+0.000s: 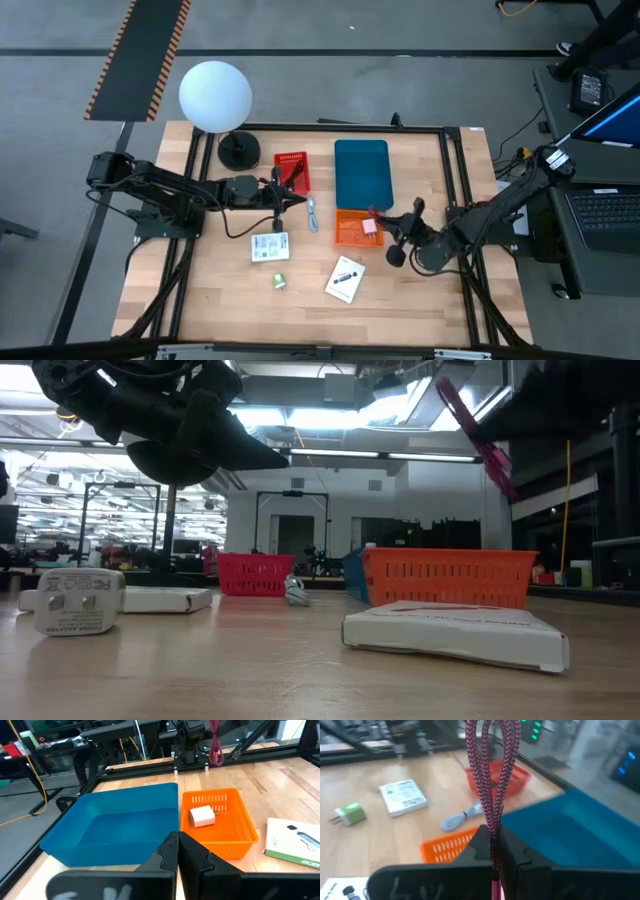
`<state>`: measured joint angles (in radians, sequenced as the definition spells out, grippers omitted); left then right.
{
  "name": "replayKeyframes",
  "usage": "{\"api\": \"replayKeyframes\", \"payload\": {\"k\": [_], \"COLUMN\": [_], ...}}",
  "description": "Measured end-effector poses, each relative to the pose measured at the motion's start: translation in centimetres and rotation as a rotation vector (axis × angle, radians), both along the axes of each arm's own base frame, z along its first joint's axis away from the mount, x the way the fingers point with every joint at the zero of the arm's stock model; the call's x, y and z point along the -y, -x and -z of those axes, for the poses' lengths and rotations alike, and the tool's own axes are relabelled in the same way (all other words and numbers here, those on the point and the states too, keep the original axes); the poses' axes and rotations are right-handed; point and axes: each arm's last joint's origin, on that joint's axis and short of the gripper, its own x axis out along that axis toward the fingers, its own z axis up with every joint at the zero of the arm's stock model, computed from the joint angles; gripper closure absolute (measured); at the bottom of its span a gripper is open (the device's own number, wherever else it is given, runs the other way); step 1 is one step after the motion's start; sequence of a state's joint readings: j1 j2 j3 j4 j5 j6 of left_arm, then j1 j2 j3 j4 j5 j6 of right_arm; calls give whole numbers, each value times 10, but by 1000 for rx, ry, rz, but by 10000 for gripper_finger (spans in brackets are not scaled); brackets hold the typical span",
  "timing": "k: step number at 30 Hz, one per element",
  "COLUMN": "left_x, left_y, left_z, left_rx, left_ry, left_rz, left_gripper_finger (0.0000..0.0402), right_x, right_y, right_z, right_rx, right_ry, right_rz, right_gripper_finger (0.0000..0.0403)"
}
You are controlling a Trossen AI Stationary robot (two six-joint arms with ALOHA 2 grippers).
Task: Pick and place items into bin
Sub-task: Put the pink charger cable into the red bin
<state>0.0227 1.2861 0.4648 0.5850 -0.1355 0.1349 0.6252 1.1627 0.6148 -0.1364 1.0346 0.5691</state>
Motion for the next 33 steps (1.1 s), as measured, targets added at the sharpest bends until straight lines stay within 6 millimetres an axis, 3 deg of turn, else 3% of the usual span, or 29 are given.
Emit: {"api": "replayKeyframes", "payload": {"k": [17,26,33], "left_x": [2,2,2], "left_y": [-1,-1,-2], "left_z": [-5,-5,-7], "left_rx": [47,53,70], "left_ry": [-19,-21,-22], "left_rz": [89,83,81], "left_gripper_finger": [400,396,397], "right_x": [62,89,109], "right_y": [-50,-73,-83], "right_z": [-27,-10,-8], "right_rx": [49,31,87], "right_ry": [130,134,146], "right_rz": [-319,-389,-462], "right_gripper_finger": [403,403,403]}}
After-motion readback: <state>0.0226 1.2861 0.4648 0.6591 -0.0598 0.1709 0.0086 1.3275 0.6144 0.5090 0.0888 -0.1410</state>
